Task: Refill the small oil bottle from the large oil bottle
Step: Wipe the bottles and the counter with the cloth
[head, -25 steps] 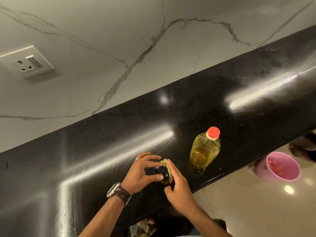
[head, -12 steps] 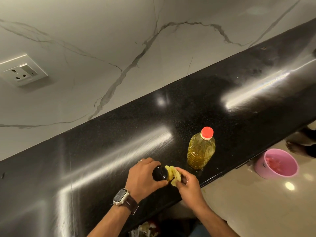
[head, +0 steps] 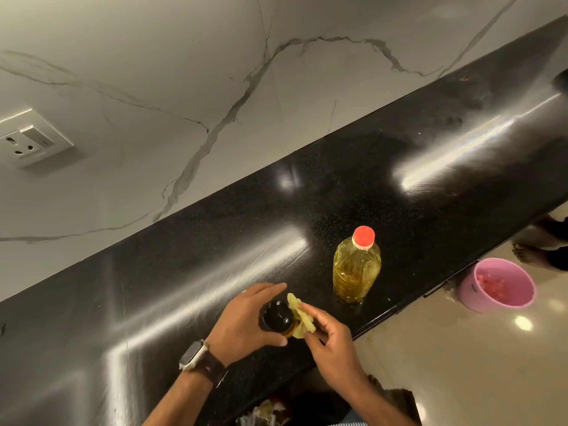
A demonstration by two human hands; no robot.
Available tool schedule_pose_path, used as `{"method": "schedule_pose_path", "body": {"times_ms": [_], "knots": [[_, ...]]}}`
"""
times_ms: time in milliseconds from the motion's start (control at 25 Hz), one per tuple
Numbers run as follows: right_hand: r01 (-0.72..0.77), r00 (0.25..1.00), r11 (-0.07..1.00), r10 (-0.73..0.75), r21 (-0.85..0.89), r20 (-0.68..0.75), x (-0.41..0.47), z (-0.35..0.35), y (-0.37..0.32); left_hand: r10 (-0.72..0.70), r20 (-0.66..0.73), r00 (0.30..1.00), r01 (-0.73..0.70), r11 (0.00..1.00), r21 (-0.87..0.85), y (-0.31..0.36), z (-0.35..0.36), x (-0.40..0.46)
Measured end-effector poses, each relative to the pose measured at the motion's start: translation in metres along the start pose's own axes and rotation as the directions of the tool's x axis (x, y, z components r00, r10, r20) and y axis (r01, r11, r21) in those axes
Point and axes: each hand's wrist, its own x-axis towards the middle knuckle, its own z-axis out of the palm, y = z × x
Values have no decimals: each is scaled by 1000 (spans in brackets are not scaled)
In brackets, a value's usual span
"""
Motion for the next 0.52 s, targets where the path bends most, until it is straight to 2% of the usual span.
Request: {"method": "schedule_pose_path", "body": {"times_ms": [80, 160, 240, 400, 520], "knots": [[68, 997, 995, -64, -73, 45, -4, 4, 3, -104, -176, 979, 61, 970, -234, -3, 12, -12], [96, 989, 985, -79, -142, 124, -6, 10, 6, -197, -291, 936, 101, 944, -313, -3, 24, -18], [71, 979, 979, -32, -189, 202, -3, 15, 11, -234, -322, 917, 118, 933, -340, 1, 29, -18], [-72, 944, 951, 162, -300, 286, -4, 18, 19, -252, -315, 915, 155, 940, -303, 1, 27, -16], [-73, 939, 960, 157, -269, 307, -15, 16, 21, -246, -340, 908, 161, 952, -259, 2, 27, -18]]}}
